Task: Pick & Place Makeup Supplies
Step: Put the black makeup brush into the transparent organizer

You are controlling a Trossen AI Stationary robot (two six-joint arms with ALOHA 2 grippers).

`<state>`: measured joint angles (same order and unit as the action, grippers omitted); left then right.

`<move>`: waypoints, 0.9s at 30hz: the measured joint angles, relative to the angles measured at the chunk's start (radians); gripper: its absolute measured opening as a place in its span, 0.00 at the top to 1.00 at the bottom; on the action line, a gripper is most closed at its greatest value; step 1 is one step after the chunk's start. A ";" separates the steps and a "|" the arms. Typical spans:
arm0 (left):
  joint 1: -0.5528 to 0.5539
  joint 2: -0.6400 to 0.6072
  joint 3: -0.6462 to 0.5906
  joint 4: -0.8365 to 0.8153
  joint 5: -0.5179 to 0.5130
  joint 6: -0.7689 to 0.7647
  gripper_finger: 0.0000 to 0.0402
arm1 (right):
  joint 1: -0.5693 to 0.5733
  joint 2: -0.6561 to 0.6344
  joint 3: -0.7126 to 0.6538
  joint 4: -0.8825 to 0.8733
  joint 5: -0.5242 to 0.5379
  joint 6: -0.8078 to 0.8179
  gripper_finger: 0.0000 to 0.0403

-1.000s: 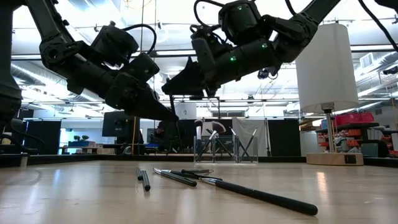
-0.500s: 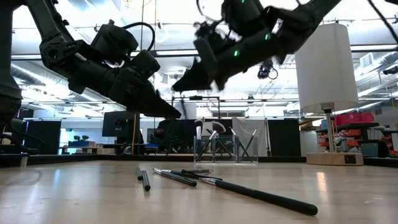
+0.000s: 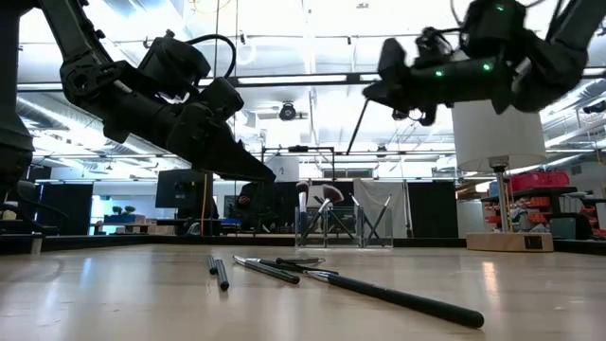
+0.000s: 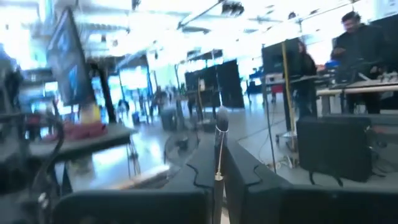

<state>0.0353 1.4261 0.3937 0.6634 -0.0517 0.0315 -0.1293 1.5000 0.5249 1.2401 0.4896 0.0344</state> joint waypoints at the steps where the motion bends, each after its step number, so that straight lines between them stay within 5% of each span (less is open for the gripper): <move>1: 0.000 0.000 0.000 0.001 0.000 0.000 0.48 | -0.009 0.001 -0.013 0.030 -0.003 0.016 0.98; 7: 0.000 0.000 0.000 0.005 0.000 0.000 0.51 | -0.043 0.002 -0.005 0.018 -0.009 0.040 0.98; 20: 0.000 0.000 -0.001 0.006 0.000 -0.002 0.53 | -0.233 0.004 0.113 -0.515 -0.007 0.145 0.98; 27: 0.000 0.000 -0.001 0.008 0.000 -0.002 0.53 | -0.281 0.043 0.107 -0.557 -0.014 0.257 0.97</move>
<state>0.0357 1.4265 0.3927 0.6717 -0.0517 0.0299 -0.4101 1.5432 0.6315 0.6832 0.4757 0.2911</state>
